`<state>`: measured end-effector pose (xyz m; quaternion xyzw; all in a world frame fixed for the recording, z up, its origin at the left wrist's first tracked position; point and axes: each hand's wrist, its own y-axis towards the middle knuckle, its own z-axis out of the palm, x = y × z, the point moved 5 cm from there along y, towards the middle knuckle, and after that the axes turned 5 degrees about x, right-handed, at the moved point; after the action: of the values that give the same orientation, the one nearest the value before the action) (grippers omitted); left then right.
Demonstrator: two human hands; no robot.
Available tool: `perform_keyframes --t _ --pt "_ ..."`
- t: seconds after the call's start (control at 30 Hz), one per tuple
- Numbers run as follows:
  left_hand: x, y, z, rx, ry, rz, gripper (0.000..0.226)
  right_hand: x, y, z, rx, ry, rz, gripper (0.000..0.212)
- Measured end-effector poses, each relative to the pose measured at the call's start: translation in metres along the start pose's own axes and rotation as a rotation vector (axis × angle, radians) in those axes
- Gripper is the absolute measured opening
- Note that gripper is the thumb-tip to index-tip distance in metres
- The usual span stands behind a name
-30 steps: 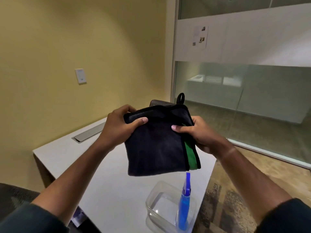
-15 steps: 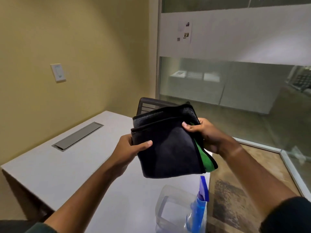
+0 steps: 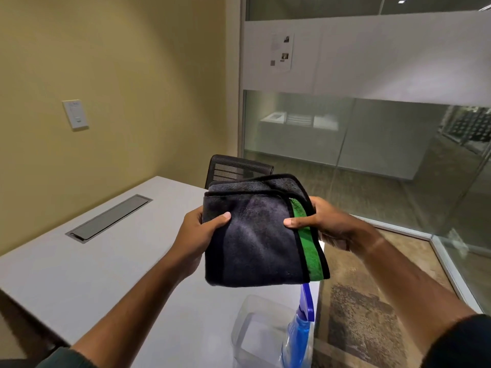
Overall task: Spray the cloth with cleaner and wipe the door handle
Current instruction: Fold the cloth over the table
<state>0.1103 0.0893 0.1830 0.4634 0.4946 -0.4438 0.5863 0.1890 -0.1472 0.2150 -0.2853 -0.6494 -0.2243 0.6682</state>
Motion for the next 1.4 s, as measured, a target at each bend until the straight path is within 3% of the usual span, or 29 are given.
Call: perform_keyframes --t 0.23,0.37,0.5,0.6,0.83,1.03,1.07,1.13,1.23,1.4 --pt "0.004 -0.001 -0.005 -0.171 0.091 0.019 0.057 -0.011 0.005 -0.012 -0.253 -0.018 -0.081 0.102" --pt "0.007 -0.003 -0.006 -0.165 0.139 0.024 0.058 -0.010 0.001 -0.002 -0.160 -0.157 -0.162 0.092" --pt "0.011 -0.006 -0.008 -0.197 0.207 0.046 0.056 -0.007 -0.001 0.008 -0.135 -0.732 -0.147 0.097" --pt "0.013 -0.008 -0.009 -0.216 0.247 0.054 0.055 -0.010 0.000 0.017 -0.070 -0.908 -0.185 0.095" --pt "0.013 -0.011 -0.009 -0.169 0.259 0.046 0.045 -0.020 -0.004 0.024 0.039 -1.035 -0.163 0.085" --pt "0.012 -0.011 -0.006 -0.044 0.340 0.120 0.013 -0.018 -0.006 0.022 -0.014 -0.981 -0.228 0.071" --pt "0.013 -0.012 -0.006 0.012 0.320 0.097 0.016 -0.017 -0.006 0.020 -0.034 -0.978 -0.236 0.069" --pt "0.016 -0.015 -0.007 0.124 0.302 0.028 0.049 -0.016 -0.007 0.015 -0.080 -0.982 -0.244 0.065" --pt "0.020 -0.019 -0.006 0.167 0.473 -0.011 0.084 -0.018 -0.007 0.010 -0.102 -0.945 -0.242 0.059" --pt "0.019 -0.022 -0.009 0.049 0.682 0.053 0.068 -0.020 -0.005 0.006 -0.110 -0.913 -0.248 0.039"
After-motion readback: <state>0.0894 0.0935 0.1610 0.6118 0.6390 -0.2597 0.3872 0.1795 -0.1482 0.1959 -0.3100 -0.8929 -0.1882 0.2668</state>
